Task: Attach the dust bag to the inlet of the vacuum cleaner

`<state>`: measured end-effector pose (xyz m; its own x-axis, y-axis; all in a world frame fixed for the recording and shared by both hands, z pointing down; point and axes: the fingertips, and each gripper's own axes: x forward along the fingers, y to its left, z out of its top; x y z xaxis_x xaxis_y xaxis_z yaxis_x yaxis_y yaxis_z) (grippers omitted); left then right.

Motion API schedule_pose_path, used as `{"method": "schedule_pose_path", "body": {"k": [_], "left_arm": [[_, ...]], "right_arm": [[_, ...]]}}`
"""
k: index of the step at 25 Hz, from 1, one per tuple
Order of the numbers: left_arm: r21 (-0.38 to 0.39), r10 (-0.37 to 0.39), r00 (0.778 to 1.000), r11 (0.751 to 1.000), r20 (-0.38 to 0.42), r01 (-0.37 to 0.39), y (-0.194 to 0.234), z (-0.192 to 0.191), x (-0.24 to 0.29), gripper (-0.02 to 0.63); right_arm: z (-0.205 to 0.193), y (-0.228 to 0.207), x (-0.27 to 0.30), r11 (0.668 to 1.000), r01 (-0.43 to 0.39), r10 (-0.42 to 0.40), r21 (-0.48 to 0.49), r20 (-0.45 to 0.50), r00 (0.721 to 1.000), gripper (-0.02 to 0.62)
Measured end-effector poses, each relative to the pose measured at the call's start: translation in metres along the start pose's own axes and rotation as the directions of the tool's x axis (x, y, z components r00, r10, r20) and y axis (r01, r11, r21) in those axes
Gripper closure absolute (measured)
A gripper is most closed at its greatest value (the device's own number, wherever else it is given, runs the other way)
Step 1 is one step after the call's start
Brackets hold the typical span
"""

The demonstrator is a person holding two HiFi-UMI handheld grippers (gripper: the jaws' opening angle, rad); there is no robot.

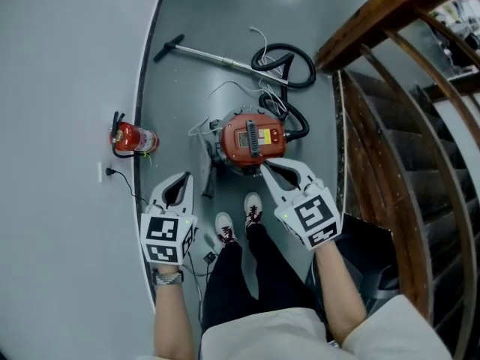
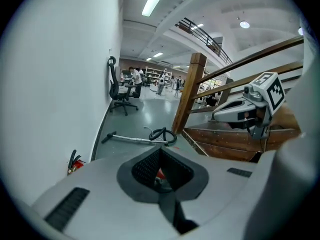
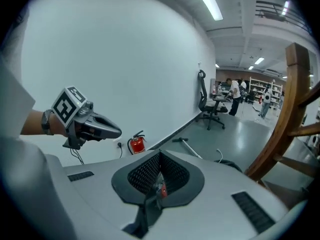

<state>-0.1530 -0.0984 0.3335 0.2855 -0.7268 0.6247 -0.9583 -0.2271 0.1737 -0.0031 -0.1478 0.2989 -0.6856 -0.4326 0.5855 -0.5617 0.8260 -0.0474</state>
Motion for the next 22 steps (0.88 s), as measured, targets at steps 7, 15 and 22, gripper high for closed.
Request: {"method": "schedule_pose_path", "body": {"k": [7, 15, 22], "left_arm": [[0.117, -0.025, 0.998, 0.993, 0.049, 0.019, -0.017, 0.063, -0.057, 0.604], [0.292, -0.062, 0.992, 0.956, 0.109, 0.028, -0.047, 0.126, -0.120, 0.604], [0.351, -0.073, 0.982, 0.937, 0.176, 0.007, -0.057, 0.165, -0.164, 0.604]], "right_arm": [[0.062, 0.011, -0.049, 0.988, -0.023, 0.027, -0.155, 0.021, 0.999, 0.568], [0.119, 0.015, -0.108, 0.963, -0.003, 0.021, -0.269, 0.064, 0.998, 0.568], [0.153, 0.028, -0.143, 0.949, 0.043, -0.009, -0.311, 0.111, 0.994, 0.568]]}}
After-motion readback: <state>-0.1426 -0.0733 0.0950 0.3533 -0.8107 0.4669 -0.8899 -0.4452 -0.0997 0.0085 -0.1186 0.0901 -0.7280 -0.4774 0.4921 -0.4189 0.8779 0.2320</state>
